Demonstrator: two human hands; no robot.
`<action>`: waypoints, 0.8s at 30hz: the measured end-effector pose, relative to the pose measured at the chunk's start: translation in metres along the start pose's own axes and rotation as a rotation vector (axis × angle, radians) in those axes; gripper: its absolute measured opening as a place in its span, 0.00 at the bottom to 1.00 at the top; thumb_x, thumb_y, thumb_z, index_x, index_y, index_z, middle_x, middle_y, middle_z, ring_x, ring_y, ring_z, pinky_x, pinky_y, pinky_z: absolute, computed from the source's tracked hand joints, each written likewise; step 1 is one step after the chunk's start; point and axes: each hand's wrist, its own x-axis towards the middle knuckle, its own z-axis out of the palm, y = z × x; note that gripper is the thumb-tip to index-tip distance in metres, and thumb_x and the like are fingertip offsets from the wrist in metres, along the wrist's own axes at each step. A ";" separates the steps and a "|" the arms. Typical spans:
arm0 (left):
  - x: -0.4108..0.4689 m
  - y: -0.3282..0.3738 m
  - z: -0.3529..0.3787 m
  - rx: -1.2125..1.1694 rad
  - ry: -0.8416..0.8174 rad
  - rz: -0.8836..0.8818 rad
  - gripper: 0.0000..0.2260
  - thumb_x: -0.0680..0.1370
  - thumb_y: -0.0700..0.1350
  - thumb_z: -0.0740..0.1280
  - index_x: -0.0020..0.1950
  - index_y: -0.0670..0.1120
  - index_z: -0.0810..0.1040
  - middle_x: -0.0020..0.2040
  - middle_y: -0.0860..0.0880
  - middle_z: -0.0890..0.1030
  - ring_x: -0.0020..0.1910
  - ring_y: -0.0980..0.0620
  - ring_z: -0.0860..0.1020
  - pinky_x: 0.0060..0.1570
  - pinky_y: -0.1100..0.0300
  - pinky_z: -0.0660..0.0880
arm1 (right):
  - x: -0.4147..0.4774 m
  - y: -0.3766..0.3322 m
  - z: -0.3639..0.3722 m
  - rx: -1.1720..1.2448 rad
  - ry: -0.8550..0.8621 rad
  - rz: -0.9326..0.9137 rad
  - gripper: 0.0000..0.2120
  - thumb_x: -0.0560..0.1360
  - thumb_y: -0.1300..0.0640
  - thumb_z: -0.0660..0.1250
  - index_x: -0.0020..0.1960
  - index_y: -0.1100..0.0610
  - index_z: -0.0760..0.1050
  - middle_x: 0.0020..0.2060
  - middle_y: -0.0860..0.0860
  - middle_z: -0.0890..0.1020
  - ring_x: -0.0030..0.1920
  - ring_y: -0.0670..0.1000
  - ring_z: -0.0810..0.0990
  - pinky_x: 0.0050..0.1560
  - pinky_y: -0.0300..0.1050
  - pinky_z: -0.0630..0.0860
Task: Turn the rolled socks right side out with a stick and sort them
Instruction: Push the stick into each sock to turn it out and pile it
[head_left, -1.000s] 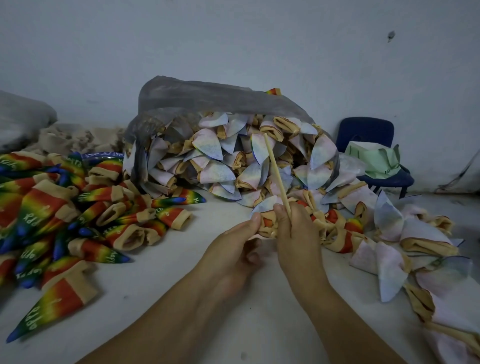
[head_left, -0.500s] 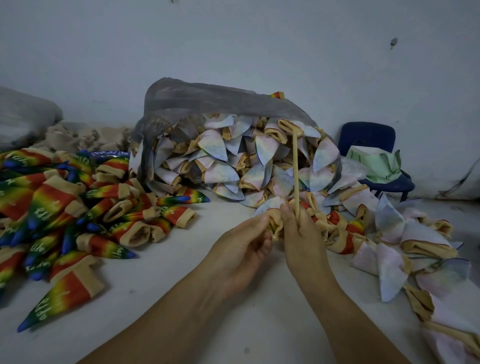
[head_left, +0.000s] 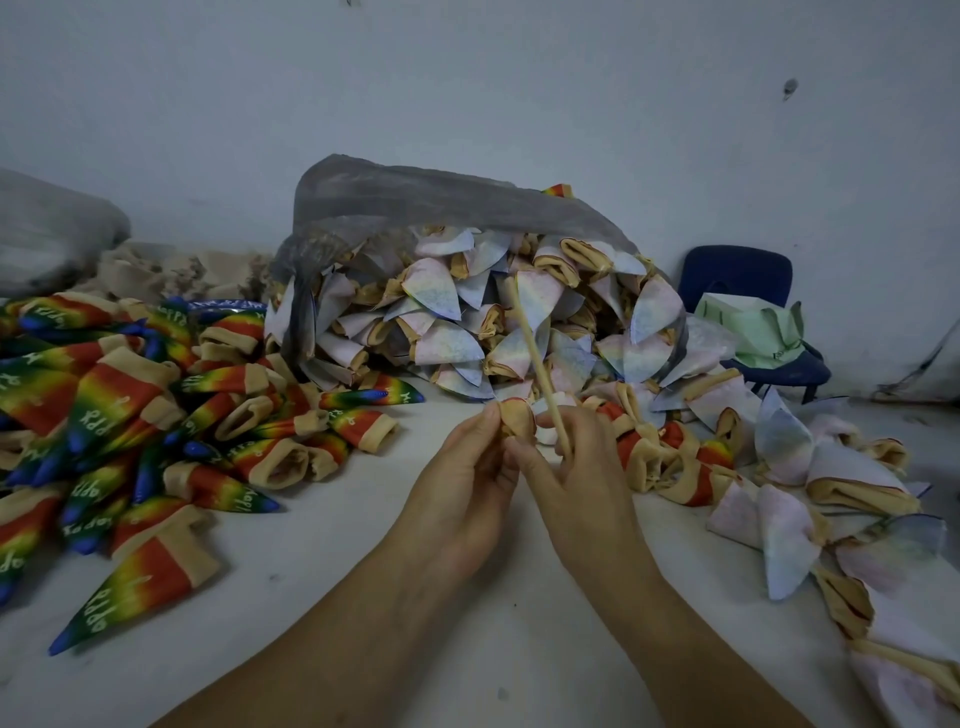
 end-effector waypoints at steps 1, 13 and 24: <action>-0.001 0.000 0.001 -0.016 0.002 -0.002 0.21 0.71 0.47 0.70 0.60 0.37 0.79 0.49 0.44 0.84 0.42 0.56 0.82 0.42 0.65 0.79 | 0.000 0.002 0.000 -0.026 -0.007 -0.015 0.13 0.74 0.43 0.64 0.55 0.46 0.70 0.51 0.43 0.69 0.51 0.36 0.69 0.43 0.35 0.71; -0.002 -0.004 0.004 0.018 0.061 0.005 0.17 0.76 0.46 0.69 0.60 0.37 0.80 0.51 0.45 0.85 0.45 0.55 0.83 0.47 0.63 0.76 | -0.001 -0.003 -0.005 -0.016 0.040 -0.022 0.12 0.74 0.42 0.65 0.54 0.43 0.69 0.50 0.39 0.72 0.50 0.37 0.72 0.43 0.34 0.72; -0.003 -0.004 0.001 0.022 0.108 -0.008 0.10 0.76 0.47 0.70 0.42 0.42 0.88 0.42 0.48 0.85 0.36 0.57 0.81 0.39 0.65 0.78 | 0.002 0.001 -0.004 -0.218 -0.022 -0.183 0.09 0.79 0.52 0.60 0.56 0.51 0.77 0.46 0.42 0.76 0.45 0.36 0.72 0.40 0.32 0.69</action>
